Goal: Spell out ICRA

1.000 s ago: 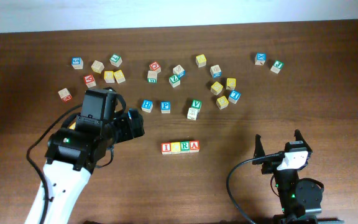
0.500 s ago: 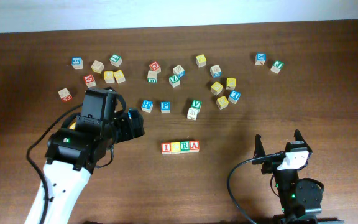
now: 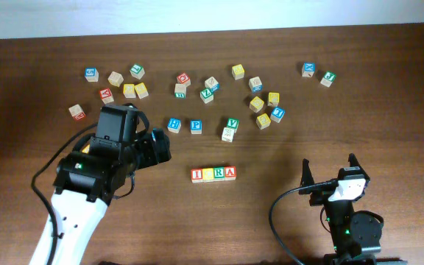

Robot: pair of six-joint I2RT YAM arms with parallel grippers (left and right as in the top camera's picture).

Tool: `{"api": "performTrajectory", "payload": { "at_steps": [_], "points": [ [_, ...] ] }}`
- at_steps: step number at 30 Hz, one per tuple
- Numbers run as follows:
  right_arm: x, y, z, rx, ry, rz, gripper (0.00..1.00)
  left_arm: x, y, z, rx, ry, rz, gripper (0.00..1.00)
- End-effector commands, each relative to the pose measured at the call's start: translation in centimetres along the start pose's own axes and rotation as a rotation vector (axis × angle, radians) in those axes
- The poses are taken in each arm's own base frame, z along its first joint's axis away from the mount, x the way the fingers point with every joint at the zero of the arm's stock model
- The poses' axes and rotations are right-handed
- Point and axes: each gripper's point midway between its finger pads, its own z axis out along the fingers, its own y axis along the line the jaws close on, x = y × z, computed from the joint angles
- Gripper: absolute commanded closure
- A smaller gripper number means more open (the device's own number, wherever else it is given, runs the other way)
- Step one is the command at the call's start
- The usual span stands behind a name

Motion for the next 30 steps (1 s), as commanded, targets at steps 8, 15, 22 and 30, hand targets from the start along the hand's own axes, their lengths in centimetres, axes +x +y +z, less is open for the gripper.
{"api": "performTrajectory", "payload": {
  "at_steps": [8,15,22,30],
  "points": [
    [0.2,-0.5,0.0,0.026,0.001,0.004,0.02,0.2,0.8,-0.5,-0.034,0.003,-0.001,0.01],
    [0.2,-0.5,0.0,0.026,0.001,0.004,0.02,1.3,1.7,-1.1,-0.023,-0.063,0.146,0.01],
    [0.2,-0.5,0.0,0.026,0.001,0.004,0.02,6.7,4.7,-0.3,0.027,-0.216,0.207,0.01],
    [0.2,-0.5,0.0,0.026,0.001,0.004,0.02,8.1,5.9,-1.6,0.116,-0.446,0.160,0.01]
  ]
}}
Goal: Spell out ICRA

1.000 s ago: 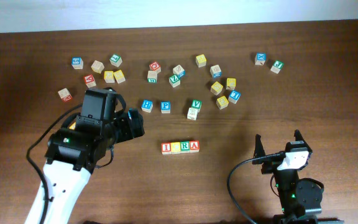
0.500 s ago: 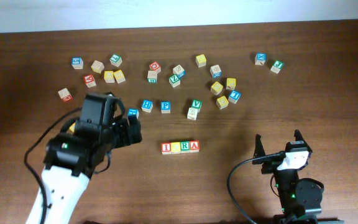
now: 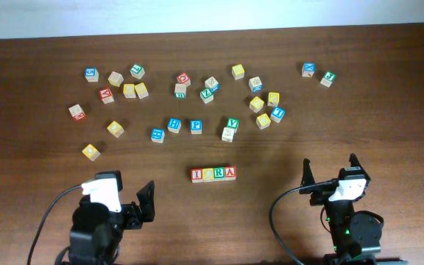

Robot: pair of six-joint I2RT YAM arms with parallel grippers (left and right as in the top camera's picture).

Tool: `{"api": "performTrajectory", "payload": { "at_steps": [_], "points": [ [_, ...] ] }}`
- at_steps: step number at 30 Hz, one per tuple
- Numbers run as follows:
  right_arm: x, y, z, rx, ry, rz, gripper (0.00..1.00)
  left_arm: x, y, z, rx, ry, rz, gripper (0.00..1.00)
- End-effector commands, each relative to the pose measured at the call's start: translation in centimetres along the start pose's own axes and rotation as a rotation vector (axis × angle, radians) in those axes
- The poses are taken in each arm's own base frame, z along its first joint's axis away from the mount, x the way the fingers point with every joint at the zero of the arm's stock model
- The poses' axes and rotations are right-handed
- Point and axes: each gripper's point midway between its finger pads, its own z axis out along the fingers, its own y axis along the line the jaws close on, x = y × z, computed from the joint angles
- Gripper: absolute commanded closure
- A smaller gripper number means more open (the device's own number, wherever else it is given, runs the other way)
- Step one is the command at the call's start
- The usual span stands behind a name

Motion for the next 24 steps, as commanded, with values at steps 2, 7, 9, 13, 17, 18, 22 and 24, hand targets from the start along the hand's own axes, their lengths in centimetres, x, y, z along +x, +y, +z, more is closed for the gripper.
{"api": "performTrajectory", "payload": {
  "at_steps": [2,7,9,13,17,18,22,24],
  "points": [
    [0.3,-0.3,0.0,0.014,0.003,0.004,0.01,0.6,-0.1,0.0,0.027,-0.047,0.015,0.01],
    [0.3,-0.3,0.0,0.014,0.003,0.004,0.02,0.4,-0.3,-0.3,0.059,-0.136,0.012,0.01],
    [0.3,-0.3,0.0,0.014,0.003,0.004,0.02,0.2,-0.6,-0.2,0.087,-0.174,0.012,0.01],
    [0.3,-0.3,0.0,0.014,0.003,0.004,0.02,-0.2,-2.7,0.4,0.220,-0.289,0.089,0.01],
    [0.3,-0.3,0.0,0.014,0.003,0.004,0.02,-0.3,-2.9,1.9,0.255,-0.360,0.092,0.01],
    [0.3,-0.3,0.0,0.014,0.003,0.004,0.02,-0.6,-2.9,1.9,0.254,-0.381,0.092,0.01],
    [0.3,-0.3,0.0,0.014,0.003,0.004,0.02,-1.6,-2.4,2.4,0.244,-0.473,0.089,0.01],
    [0.3,-0.3,0.0,0.014,0.003,0.004,0.02,-1.8,-2.0,2.7,0.235,-0.518,0.087,0.01]
  ]
}}
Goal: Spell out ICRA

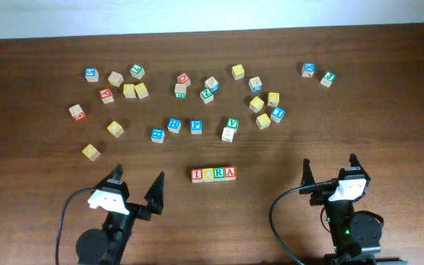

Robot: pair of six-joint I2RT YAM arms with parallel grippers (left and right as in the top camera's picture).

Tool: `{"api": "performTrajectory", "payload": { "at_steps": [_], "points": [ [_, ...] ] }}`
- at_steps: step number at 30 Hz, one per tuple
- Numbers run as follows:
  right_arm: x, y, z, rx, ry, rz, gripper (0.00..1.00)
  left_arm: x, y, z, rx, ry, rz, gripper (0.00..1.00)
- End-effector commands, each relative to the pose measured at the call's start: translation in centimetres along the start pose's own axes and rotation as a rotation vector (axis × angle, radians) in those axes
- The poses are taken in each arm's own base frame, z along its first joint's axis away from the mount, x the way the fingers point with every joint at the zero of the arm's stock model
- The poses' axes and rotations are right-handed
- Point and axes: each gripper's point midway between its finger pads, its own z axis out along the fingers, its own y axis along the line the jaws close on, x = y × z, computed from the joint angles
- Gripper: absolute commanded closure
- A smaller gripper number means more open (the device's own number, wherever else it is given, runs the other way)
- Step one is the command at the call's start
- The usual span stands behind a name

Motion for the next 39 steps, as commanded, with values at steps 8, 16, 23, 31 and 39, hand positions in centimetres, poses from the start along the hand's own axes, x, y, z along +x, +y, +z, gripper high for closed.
{"api": "performTrajectory", "payload": {
  "at_steps": [8,16,23,31,39],
  "points": [
    [0.3,-0.3,0.0,0.014,0.003,0.004,0.02,1.2,2.5,0.2,-0.096,-0.007,0.074,0.01],
    [0.3,-0.3,0.0,0.014,0.003,0.004,0.02,0.8,6.0,-0.5,-0.286,-0.026,0.072,0.01],
    [0.3,-0.3,0.0,0.014,0.003,0.004,0.02,0.8,6.5,-0.6,-0.300,-0.007,0.187,0.01],
    [0.3,-0.3,0.0,0.014,0.003,0.005,0.02,0.8,6.3,-0.5,-0.289,-0.007,0.185,0.01],
    [0.3,-0.3,0.0,0.014,0.003,0.004,0.02,0.8,6.3,-0.6,-0.290,-0.006,0.185,0.01]
  ]
}}
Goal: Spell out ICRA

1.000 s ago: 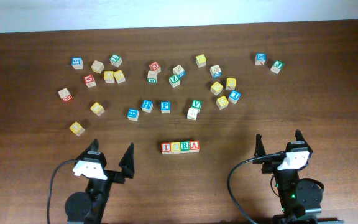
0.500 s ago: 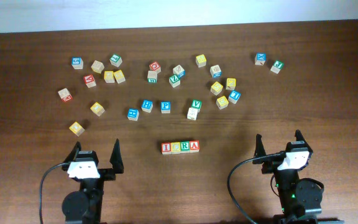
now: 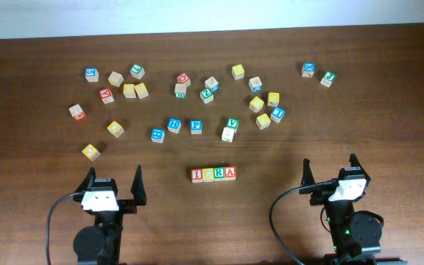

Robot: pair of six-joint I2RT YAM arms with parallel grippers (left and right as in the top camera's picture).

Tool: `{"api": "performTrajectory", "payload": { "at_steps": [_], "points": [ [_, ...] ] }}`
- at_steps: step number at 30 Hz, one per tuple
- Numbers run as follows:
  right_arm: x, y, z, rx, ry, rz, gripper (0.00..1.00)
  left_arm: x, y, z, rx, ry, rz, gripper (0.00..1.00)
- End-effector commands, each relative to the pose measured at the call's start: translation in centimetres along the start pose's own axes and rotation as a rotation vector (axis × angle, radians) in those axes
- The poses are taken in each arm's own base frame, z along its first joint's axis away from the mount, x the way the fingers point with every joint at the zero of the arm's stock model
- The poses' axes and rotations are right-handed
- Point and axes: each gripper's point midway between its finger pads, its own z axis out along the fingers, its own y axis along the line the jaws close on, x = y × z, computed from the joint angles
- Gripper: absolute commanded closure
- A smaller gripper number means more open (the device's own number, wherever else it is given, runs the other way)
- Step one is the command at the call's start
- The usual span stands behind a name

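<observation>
A row of letter blocks (image 3: pixel 213 174) reading I, C, R, A lies side by side at the middle of the table, toward the front. My left gripper (image 3: pixel 112 179) stands open at the front left, its fingers pointing away from the edge, with nothing between them. My right gripper (image 3: pixel 330 168) stands open at the front right, also empty. Both are well apart from the row.
Several loose letter blocks are scattered across the back half of the brown table (image 3: pixel 35 158): a cluster at the back left (image 3: pixel 129 90), a line near the middle (image 3: pixel 196 126), more at the back right (image 3: pixel 263 110). A yellow block (image 3: pixel 90 152) lies just beyond my left gripper.
My left gripper, which sat tilted toward the right at the front left, now points straight and sits slightly farther left. The blocks and the right arm have not moved.
My left arm reached over the table's left part near the blue blocks, with the row in place. Then it was drawn back to the front left edge, uncovering the yellow blocks. It has since straightened there. My right arm stayed still throughout.
</observation>
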Motion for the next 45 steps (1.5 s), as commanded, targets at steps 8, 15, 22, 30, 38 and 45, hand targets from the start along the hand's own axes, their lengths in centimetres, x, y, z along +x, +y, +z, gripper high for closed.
{"api": "performTrajectory", "payload": {
  "at_steps": [8,15,22,30,38,45],
  "points": [
    [0.25,-0.28,-0.01,0.014,0.003,0.004,0.02,0.14,0.15,-0.02,-0.006,0.000,0.019,0.01],
    [0.25,-0.28,-0.01,0.014,0.003,0.004,0.02,0.14,0.15,-0.02,-0.006,0.000,0.019,0.01],
    [0.25,-0.25,-0.01,0.013,0.003,0.004,0.01,0.14,0.15,-0.02,-0.006,0.000,0.019,0.01],
    [0.25,-0.30,-0.01,0.016,0.003,0.004,0.02,0.14,0.15,-0.02,-0.006,0.000,0.019,0.01],
    [0.25,0.32,-0.01,-0.009,0.003,0.002,0.02,0.14,0.15,-0.02,-0.006,0.000,0.019,0.01],
    [0.25,0.32,-0.01,-0.009,0.003,0.002,0.02,0.14,0.15,-0.02,-0.006,0.000,0.019,0.01]
  ]
}}
